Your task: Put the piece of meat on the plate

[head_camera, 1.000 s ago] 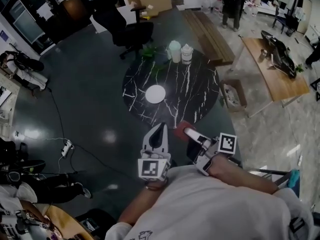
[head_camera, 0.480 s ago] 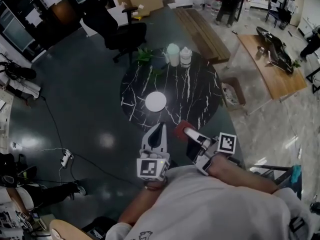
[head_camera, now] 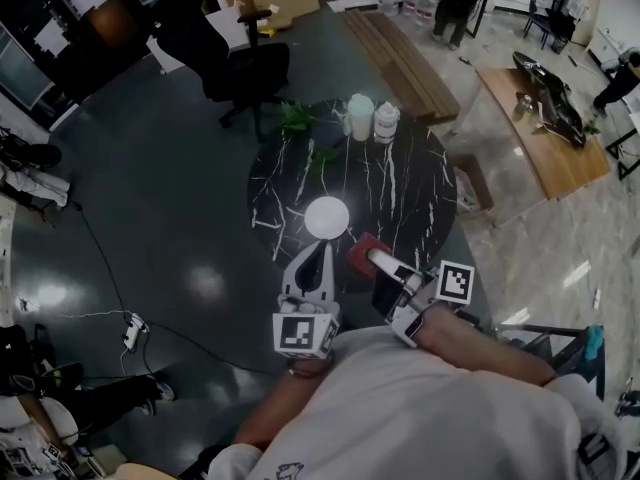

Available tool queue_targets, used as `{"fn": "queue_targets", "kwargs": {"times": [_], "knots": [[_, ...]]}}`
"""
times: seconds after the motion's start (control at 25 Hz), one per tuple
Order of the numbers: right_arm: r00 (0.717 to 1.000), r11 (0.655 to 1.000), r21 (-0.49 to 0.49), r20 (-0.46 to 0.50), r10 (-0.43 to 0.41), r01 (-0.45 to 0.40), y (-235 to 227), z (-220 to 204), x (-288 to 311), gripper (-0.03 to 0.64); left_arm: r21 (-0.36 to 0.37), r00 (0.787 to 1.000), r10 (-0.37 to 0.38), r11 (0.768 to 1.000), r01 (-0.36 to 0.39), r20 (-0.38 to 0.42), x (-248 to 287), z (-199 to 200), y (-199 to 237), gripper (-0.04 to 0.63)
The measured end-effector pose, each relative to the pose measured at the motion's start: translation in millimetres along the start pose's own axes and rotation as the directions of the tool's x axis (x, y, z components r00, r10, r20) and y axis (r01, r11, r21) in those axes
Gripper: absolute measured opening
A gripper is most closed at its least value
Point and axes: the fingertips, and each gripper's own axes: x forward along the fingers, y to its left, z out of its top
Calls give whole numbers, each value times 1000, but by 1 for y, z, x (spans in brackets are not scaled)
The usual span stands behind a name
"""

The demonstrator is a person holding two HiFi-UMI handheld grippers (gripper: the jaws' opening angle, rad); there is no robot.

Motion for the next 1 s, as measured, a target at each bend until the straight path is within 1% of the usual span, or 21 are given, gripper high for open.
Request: {"fn": "queue_targets", "kwargs": {"times": [0.12, 0.36, 0.6, 0.76, 0.88, 1.0], "knots": [[1000, 1000, -8, 23, 9, -9, 6, 2, 25, 92, -4, 1000, -20, 1000, 20, 12, 11, 15, 20, 6], [998, 1000, -15, 66, 6, -5, 7, -1, 62, 93, -9, 998, -71, 997, 71, 3, 17, 15, 56, 6], [996, 1000, -9, 86, 9, -8, 3, -3, 95, 92, -27, 996, -89, 996, 89, -8, 24, 18, 90, 6], [996, 1000, -11, 92, 12, -11, 3, -3, 106, 93, -31, 995, -98, 995, 98, -9, 27, 20, 100, 6], [995, 1000, -6, 103, 8, -7, -1, -1, 107, 92, -39, 994, -106, 994, 105, -12, 30, 15, 102, 6], [993, 1000, 3, 116, 5, -6, -4, 6, 106, 92, -9, 996, -91, 996, 91, -19, 33, 14, 105, 6]]}}
